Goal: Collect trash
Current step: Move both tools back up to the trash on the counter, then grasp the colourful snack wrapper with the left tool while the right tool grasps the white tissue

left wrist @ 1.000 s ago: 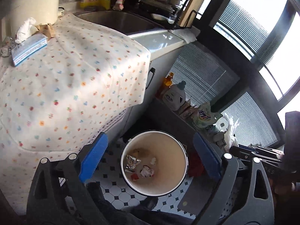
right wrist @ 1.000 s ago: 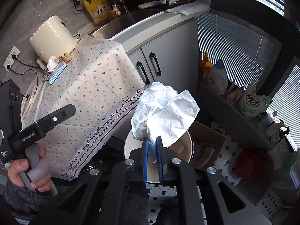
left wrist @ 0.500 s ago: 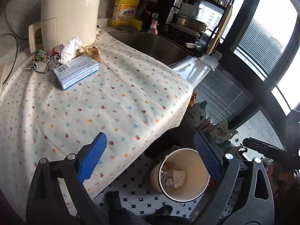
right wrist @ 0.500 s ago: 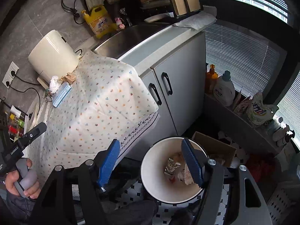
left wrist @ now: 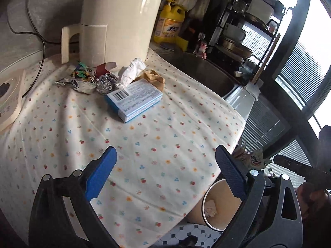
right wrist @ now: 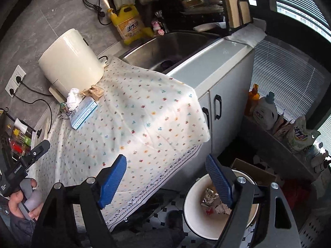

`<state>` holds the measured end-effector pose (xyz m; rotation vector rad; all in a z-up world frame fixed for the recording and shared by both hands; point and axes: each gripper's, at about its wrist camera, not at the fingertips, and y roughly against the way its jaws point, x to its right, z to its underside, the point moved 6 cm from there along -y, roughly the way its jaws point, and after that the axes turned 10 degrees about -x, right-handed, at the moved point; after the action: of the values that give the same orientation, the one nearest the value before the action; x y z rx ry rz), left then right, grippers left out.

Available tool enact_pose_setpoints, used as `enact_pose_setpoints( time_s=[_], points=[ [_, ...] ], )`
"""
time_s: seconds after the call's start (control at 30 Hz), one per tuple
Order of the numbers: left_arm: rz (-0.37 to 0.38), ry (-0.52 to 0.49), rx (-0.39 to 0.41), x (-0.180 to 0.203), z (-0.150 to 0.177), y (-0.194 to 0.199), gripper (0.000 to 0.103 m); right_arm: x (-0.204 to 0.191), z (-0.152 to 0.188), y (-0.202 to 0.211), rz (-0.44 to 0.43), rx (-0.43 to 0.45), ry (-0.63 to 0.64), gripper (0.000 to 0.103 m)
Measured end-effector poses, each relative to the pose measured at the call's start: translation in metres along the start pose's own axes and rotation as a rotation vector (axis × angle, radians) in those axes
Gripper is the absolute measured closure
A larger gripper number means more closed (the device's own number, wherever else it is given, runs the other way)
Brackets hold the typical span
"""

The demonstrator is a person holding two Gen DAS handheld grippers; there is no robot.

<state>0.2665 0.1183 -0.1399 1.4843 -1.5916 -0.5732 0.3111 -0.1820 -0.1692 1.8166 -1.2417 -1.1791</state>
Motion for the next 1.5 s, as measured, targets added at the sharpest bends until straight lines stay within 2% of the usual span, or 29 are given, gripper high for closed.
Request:
enact_pose_setpoints(
  time_s=[0.17, 0.53, 0.93, 1.23, 1.33, 1.5],
  points=[
    [-0.009, 0.004, 0.026, -0.037, -0.019, 0.004, 0.008, -0.046, -0.017, -0.017, -0.029, 0.022, 0.030, 0.015],
    [-0.020, 0.035, 0.051, -0.107, -0.064, 0.000, 0.008, -0.122, -0.046, -0.055, -0.048, 0.007, 0.081, 0.015],
    [0.024, 0.067, 0.058, -0.140, -0.102, -0.021, 0.008, -0.170, -0.075, -0.073, -0.037, 0.002, 0.132, 0.015],
    [0.042, 0.140, 0.053, -0.160, -0.122, -0.048, 0.009, -0.196, -0.091, -0.084, -0.019, -0.002, 0.149, 0.016],
    [0.024, 0.165, 0.046, -0.167, -0.128, -0.061, 0.012, -0.204, -0.096, -0.091, -0.013, -0.009, 0.155, 0.017],
    [0.028, 0.224, 0.020, -0.177, -0.130, -0.083, 0.024, -0.219, -0.103, -0.104, -0.013, -0.030, 0.166, 0.022]
  ],
)
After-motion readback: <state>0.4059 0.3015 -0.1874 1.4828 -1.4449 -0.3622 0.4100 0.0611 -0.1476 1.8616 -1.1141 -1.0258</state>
